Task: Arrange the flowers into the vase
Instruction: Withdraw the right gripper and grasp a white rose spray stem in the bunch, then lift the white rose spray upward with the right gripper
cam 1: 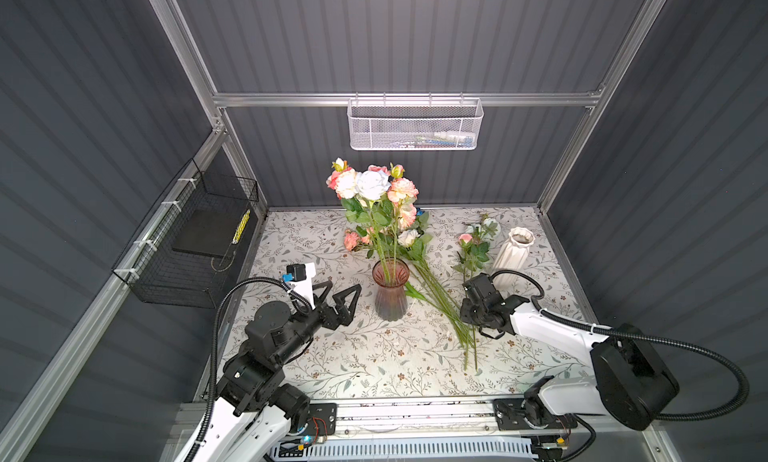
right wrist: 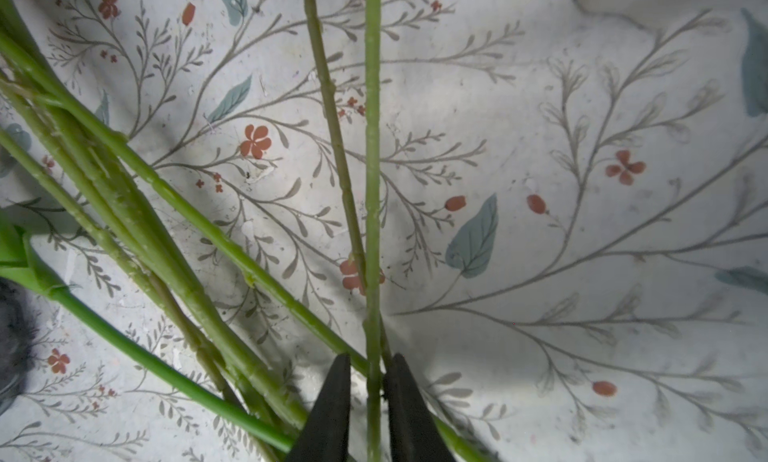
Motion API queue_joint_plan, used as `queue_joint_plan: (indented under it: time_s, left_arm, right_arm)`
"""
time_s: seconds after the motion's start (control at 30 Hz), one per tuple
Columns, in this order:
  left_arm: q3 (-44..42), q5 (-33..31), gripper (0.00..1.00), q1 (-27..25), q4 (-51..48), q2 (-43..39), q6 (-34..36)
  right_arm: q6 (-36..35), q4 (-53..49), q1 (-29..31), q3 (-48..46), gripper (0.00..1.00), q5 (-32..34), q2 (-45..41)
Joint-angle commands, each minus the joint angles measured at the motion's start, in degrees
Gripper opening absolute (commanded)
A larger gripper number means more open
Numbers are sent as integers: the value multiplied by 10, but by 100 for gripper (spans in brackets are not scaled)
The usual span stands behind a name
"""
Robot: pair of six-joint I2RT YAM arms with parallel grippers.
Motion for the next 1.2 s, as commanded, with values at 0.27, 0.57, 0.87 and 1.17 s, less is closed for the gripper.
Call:
queue_joint_plan:
  time_s: [0.27,0.57,0.87,1.17]
  left_arm:
    - [-3,3,100,-3,5,-4,-4]
    - [5,7,100,-3,8,-1,-5]
    - [15,14,100,-2,15,6,-8]
    - [65,70,100,-3,16,22,9]
  right_arm:
    - [-3,2,-2,-1,7,0,9]
    - [-38,12,3,-10,0,11,-114]
    - [-90,29,30,11,0,10,-259]
    - [-130,45,146,53,0,125,-354]
